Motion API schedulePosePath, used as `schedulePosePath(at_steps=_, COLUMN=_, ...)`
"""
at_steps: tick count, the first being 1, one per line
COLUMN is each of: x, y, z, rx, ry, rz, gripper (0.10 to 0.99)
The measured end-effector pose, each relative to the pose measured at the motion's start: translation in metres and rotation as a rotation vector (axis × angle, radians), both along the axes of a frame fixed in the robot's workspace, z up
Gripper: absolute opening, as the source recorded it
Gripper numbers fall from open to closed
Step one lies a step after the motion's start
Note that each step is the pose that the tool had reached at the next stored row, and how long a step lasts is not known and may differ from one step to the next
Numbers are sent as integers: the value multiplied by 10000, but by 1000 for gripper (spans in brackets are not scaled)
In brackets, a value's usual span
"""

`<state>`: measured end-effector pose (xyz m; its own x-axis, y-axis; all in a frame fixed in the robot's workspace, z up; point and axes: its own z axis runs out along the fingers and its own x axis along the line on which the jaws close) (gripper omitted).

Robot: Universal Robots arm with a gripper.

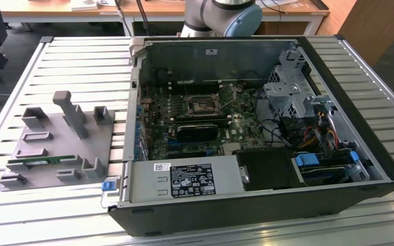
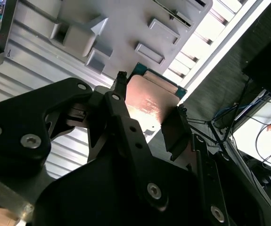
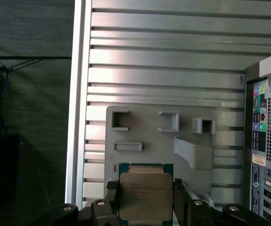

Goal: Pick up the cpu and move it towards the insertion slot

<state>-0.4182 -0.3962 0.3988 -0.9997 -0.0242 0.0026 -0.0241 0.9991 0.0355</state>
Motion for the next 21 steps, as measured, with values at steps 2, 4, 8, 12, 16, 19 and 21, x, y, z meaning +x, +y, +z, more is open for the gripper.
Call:
schedulePosePath(at_steps=2, x=29, y=0, z=0, rx=0, ry=0, rz=0, gripper=545)
schedulePosePath(at_steps=4, x=50, y=2, z=0, rx=0, ry=0, rz=0, gripper=545)
schedulePosePath(at_steps=8, x=92, y=3, z=0, rx=-1, ry=1, rz=0, gripper=545)
schedulePosePath(at_steps=12, x=141, y=5, z=0, rx=0, ry=-1, rz=0, gripper=545)
schedulePosePath(at_steps=16, x=171, y=5, z=0, rx=0, ry=0, rz=0, gripper=545)
schedulePosePath(at_steps=19, x=187, y=6, z=0, rx=0, ry=0, rz=0, gripper=545)
schedulePosePath(at_steps=21, x=196, y=6, z=0, rx=-1, ry=1, rz=0, gripper=545)
